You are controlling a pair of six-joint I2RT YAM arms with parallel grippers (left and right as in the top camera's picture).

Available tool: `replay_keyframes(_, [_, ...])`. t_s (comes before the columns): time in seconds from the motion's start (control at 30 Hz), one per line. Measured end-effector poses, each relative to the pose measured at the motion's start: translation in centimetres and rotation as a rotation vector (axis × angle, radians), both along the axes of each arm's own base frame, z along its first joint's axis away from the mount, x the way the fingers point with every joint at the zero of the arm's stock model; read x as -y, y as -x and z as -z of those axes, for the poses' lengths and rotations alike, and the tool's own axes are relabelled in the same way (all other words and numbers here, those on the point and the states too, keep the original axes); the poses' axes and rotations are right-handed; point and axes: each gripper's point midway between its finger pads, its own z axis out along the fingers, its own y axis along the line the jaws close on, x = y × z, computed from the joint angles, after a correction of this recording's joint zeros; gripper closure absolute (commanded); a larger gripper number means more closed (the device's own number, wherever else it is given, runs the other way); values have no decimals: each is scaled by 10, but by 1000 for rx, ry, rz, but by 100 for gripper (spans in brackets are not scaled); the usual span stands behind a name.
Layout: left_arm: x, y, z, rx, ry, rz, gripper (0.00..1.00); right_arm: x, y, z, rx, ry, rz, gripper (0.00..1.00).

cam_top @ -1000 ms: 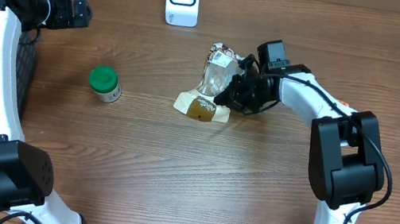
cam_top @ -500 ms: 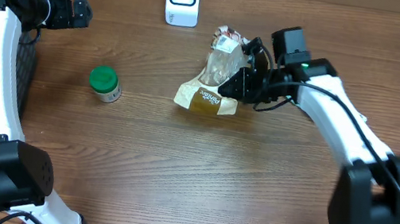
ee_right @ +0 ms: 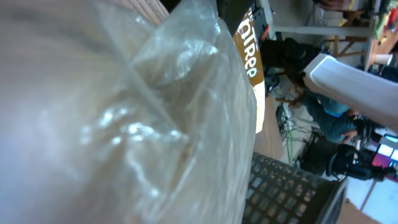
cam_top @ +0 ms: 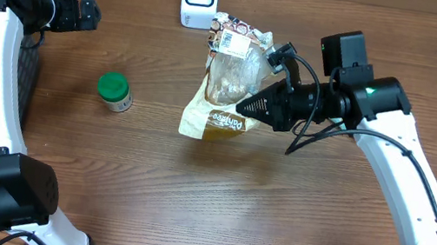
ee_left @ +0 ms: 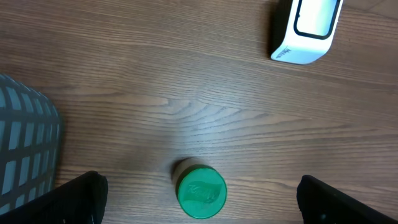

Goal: Scan the item barcode

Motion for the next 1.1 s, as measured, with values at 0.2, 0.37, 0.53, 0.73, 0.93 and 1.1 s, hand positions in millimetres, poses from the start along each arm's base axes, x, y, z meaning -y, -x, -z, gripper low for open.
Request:
replay_keyframes(0.2, [0, 0, 0, 0, 0, 0, 0, 0, -1, -1, 4, 2, 6, 96])
replay_keyframes(0.37, [0, 0, 0, 0, 0, 0, 1, 8, -13, 10, -40, 86, 112, 96])
replay_keyframes(0.53, [0, 0, 0, 0, 0, 0, 0, 16, -27, -4, -2, 200, 218, 96])
replay_keyframes(0.73, [0, 0, 0, 0, 0, 0, 1, 10, -71, -77, 257, 279, 353, 96])
replay_keyframes(0.93, [0, 0, 0, 0, 0, 0, 1, -4, -145, -81, 525, 434, 570, 96])
replay_keyframes(1.1, [0, 0, 0, 0, 0, 0, 1, -26, -195, -40, 701, 616, 650, 96])
